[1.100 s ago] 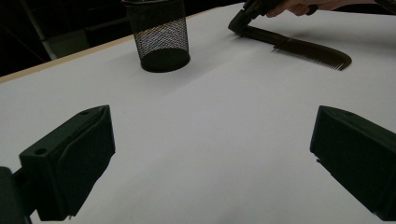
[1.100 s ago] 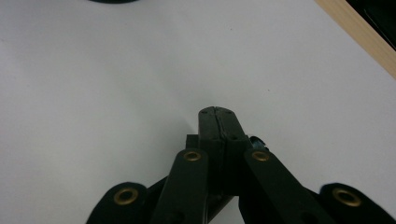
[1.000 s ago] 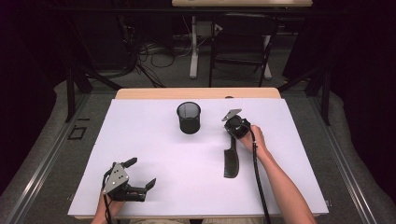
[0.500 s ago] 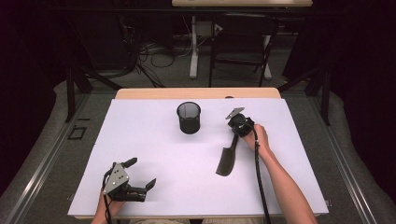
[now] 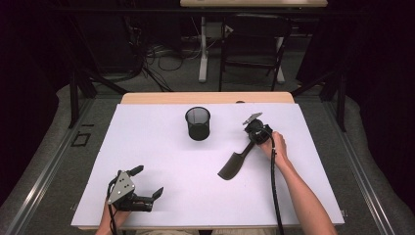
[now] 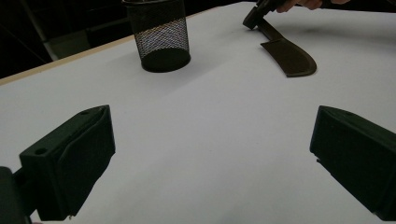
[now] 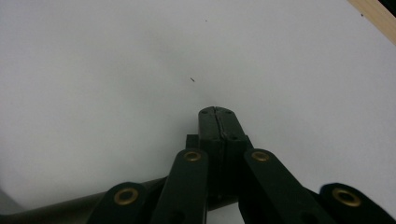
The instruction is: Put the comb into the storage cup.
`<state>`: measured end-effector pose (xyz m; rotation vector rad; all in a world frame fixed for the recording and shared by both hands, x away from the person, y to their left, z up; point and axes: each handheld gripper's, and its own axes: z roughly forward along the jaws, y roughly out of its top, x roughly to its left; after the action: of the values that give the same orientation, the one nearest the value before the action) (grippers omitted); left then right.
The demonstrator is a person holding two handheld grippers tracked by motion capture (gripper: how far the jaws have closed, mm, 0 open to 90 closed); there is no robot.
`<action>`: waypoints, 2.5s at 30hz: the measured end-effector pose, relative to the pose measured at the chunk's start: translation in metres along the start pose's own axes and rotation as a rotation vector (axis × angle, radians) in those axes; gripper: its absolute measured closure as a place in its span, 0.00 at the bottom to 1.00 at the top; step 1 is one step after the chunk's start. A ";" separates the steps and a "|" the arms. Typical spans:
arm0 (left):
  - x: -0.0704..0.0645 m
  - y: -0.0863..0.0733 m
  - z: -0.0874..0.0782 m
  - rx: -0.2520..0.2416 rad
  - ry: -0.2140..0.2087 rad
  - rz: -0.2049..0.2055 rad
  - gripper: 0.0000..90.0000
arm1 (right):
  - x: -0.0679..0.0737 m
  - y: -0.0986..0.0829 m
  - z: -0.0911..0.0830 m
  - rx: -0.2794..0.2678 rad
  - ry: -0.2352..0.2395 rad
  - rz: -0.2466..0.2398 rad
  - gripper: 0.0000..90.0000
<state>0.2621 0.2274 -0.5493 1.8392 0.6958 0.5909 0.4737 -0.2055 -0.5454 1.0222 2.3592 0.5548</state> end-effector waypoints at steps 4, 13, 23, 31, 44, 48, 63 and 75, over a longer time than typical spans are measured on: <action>0.000 0.000 0.000 0.001 -0.001 0.002 0.00 | -0.001 -0.003 -0.002 0.010 0.000 -0.002 1.00; 0.000 0.000 -0.001 -0.001 0.001 0.000 0.00 | -0.004 -0.014 -0.012 0.024 0.008 0.031 1.00; 0.000 0.001 -0.002 -0.003 0.003 0.002 0.00 | 0.000 -0.028 -0.023 0.051 0.021 0.028 1.00; -0.001 0.001 -0.001 0.001 0.003 0.007 0.00 | 0.005 -0.035 -0.031 0.052 0.042 0.032 1.00; -0.001 0.001 -0.002 0.002 0.003 0.008 0.00 | 0.011 -0.047 -0.041 0.038 0.071 0.057 1.00; -0.001 0.001 -0.002 0.003 0.003 0.009 0.00 | 0.014 -0.051 -0.045 0.044 0.082 0.056 1.00; -0.002 0.001 -0.001 0.006 -0.001 0.014 0.00 | 0.010 -0.057 -0.060 -0.003 0.057 0.031 0.84; -0.002 0.001 -0.001 0.007 -0.006 0.015 0.00 | 0.007 -0.055 -0.075 -0.018 0.110 -0.001 0.45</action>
<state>0.2603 0.2261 -0.5484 1.8529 0.6814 0.5930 0.3951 -0.2472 -0.5181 1.0059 2.4452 0.6453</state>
